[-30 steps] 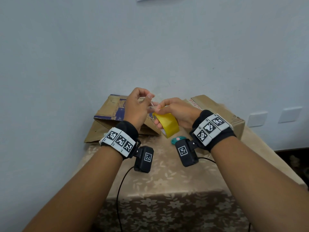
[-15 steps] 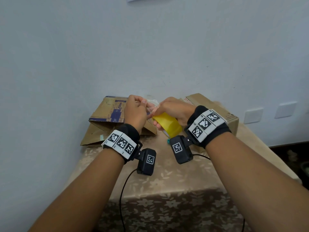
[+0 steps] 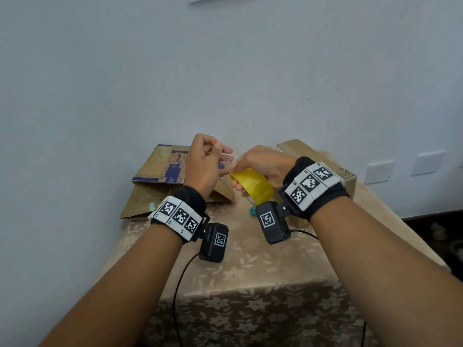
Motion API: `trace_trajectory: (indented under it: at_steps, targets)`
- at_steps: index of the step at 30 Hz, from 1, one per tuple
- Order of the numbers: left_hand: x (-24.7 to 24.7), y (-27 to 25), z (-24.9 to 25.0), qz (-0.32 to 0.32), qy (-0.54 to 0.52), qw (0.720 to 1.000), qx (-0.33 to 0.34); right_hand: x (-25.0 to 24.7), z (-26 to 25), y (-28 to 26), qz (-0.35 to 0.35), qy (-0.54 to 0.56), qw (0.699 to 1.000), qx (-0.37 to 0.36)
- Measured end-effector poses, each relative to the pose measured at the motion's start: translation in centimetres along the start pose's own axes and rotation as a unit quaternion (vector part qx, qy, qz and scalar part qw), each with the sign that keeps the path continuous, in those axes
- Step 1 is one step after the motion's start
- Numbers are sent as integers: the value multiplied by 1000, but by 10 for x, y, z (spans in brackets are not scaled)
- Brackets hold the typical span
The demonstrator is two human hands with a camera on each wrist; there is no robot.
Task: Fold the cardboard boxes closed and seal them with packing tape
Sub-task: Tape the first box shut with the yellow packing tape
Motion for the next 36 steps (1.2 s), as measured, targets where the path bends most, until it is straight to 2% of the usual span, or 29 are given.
trace_trajectory:
  at_steps: [5, 9, 10, 12, 15, 18, 20, 25, 32, 36]
  targets:
    - [0, -2, -2, 15, -6, 1000, -18, 4, -1, -1, -36, 14, 999, -3]
    - [-32, 12, -2, 129, -112, 979, -107, 14, 8, -7, -46, -6, 999, 13]
    - [-39, 16, -1, 138, -124, 976, -118, 15, 11, -6, -37, 8, 999, 10]
    - [-44, 20, -1, 114, -95, 981, -123, 11, 6, -3, -2, 48, 998, -31]
    - [-31, 15, 0, 39, -11, 994, -105, 7, -9, -3, 36, 92, 990, -96]
    - [-18, 14, -1, -35, 1, 997, -74, 7, -18, -6, 40, 113, 985, -125]
    - [-16, 13, -2, -61, 18, 997, -36, 9, -19, -8, 36, 105, 985, -134]
    - [-18, 13, 5, -12, 107, 994, 35, 8, -17, -9, 38, 76, 986, -143]
    - [-20, 7, 11, 49, 244, 967, 57, 15, -10, 4, 43, 10, 989, -145]
    - [-19, 2, 15, 52, 285, 954, 79, 17, -8, 3, 41, 12, 990, -138]
Point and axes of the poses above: each hand's wrist, its own y-axis towards the middle knuckle, its own x-axis out of the palm, z = x × y, the point moved 6 cm from there along y, towards the middle knuckle, and after that the axes turned 3 degrees about -y, right-handed, at the moved point
